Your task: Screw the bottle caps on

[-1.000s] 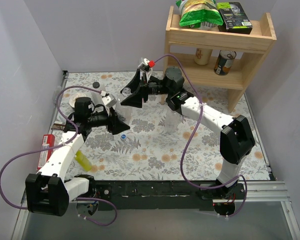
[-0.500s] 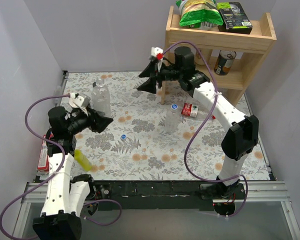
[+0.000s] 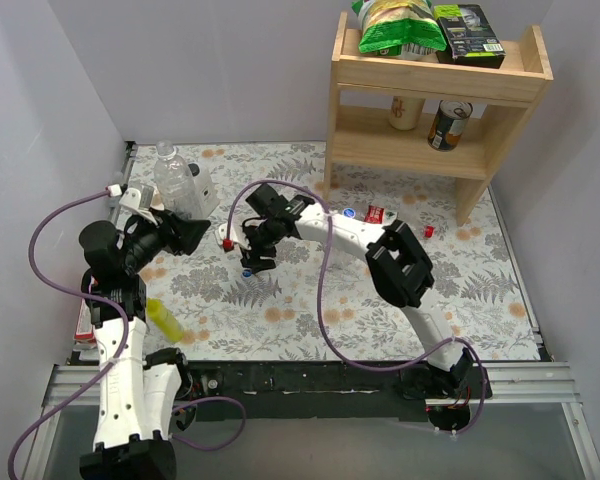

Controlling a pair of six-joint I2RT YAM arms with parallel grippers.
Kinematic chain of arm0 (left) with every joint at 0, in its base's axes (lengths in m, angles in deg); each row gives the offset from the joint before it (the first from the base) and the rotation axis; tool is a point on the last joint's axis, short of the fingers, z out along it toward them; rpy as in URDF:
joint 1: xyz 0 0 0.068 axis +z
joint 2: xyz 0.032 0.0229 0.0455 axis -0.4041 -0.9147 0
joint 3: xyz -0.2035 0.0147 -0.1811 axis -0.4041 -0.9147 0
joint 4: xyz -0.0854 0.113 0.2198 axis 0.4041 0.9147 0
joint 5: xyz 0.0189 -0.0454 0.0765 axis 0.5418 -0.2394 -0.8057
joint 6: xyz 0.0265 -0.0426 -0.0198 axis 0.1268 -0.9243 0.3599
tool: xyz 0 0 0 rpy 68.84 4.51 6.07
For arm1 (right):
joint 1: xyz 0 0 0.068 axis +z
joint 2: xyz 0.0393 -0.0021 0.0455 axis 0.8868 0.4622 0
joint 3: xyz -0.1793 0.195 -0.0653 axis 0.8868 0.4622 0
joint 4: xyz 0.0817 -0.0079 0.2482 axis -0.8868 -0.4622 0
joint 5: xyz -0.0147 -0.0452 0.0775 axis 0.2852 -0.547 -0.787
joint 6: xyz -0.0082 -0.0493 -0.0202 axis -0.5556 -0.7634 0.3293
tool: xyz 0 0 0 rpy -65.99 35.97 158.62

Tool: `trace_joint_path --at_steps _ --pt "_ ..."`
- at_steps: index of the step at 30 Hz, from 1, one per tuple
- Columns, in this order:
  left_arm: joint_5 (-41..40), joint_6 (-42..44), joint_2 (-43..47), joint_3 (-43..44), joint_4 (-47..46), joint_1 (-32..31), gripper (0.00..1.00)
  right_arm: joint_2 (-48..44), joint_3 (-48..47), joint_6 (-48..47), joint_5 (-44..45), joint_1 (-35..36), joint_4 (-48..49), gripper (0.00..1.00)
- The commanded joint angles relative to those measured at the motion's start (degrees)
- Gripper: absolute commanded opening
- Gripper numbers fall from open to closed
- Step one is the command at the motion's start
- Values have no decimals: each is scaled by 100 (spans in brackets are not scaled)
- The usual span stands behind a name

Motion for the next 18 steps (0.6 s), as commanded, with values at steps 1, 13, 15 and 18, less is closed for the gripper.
trace_joint_path --at_steps 1,13,15,18 --pt "-14 -78 190 33 141 17 0 515 -784 -555 586 22 -483 71" --pt "-22 -87 138 -125 62 17 0 833 -732 -784 218 180 -642 67" --pt "-14 -78 138 -160 71 17 0 859 -732 -732 138 233 -589 67" --pt "-22 -60 112 -178 71 17 0 955 -811 -705 86 294 -633 66"
